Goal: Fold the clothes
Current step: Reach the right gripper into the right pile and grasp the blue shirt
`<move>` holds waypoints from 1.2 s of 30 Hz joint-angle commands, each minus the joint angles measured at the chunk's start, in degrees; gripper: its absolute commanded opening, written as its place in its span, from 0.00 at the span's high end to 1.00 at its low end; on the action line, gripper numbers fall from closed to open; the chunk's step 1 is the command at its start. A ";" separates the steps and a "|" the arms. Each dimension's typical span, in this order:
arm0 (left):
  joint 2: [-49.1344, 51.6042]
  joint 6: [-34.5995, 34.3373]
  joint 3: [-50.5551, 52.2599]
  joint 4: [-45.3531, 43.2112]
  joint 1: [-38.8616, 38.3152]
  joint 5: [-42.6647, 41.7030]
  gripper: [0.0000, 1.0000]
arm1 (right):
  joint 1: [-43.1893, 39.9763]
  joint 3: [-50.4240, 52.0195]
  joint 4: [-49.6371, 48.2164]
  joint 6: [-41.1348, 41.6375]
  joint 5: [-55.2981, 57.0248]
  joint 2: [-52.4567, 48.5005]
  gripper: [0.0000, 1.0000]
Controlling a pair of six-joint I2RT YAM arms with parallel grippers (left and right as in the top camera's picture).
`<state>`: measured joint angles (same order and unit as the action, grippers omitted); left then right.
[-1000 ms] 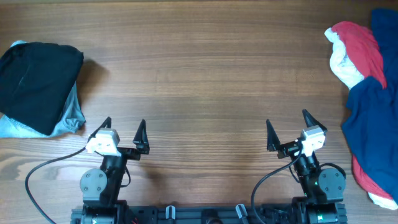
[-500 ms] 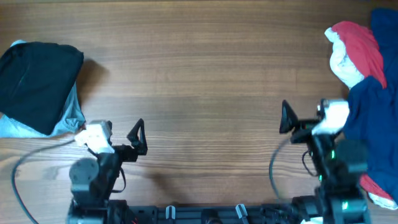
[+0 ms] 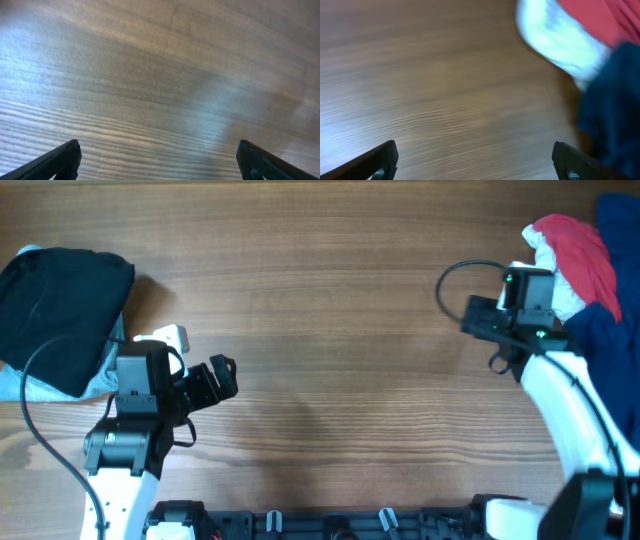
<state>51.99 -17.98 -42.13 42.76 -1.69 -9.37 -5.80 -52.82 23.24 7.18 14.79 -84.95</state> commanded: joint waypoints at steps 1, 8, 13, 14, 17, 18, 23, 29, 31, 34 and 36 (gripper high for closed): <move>0.52 -0.55 -0.96 -0.04 0.48 -1.62 0.00 | -6.73 -1.11 -2.29 2.43 6.43 -6.73 0.00; 0.52 -0.55 -0.96 -0.02 0.48 -1.60 0.00 | -17.20 -1.09 -6.29 2.47 6.40 -17.88 0.06; 0.52 -0.55 -0.96 0.00 0.48 -1.60 0.00 | -21.24 -1.09 -6.58 3.54 6.14 -22.67 0.36; 0.52 -0.55 -0.96 0.00 0.48 -1.60 0.00 | -21.57 -1.09 -6.91 3.74 6.12 -22.84 0.60; 0.52 -0.55 -0.96 -0.02 0.48 -1.60 0.00 | -21.59 -1.68 -6.60 3.74 4.20 -21.57 0.96; 0.52 -0.55 -0.96 -0.02 0.48 -1.60 0.00 | -21.59 -2.21 -5.95 3.74 3.56 -20.50 0.96; 0.52 -0.55 -0.96 -0.02 0.48 -1.60 0.00 | -21.51 -8.94 1.16 -0.48 -10.32 -6.01 0.96; 0.52 -0.55 -0.96 -0.04 0.48 -1.57 0.00 | -12.02 -14.01 15.47 -13.40 -36.63 16.98 0.96; 0.52 -0.52 -0.96 -0.04 0.48 -1.57 0.00 | -3.67 -13.99 21.94 -13.84 -37.42 21.14 0.96; 0.52 -0.55 -0.96 -0.04 0.48 -1.57 0.00 | 10.73 -13.81 27.67 -12.31 -37.38 21.03 0.96; 0.52 -0.55 -0.96 -0.04 0.48 -1.57 0.00 | 18.82 -13.09 27.36 -10.62 -37.33 18.34 0.96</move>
<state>52.56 -17.96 -42.17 42.87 -1.69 -10.00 3.60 -66.74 50.98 -4.38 -18.04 -63.90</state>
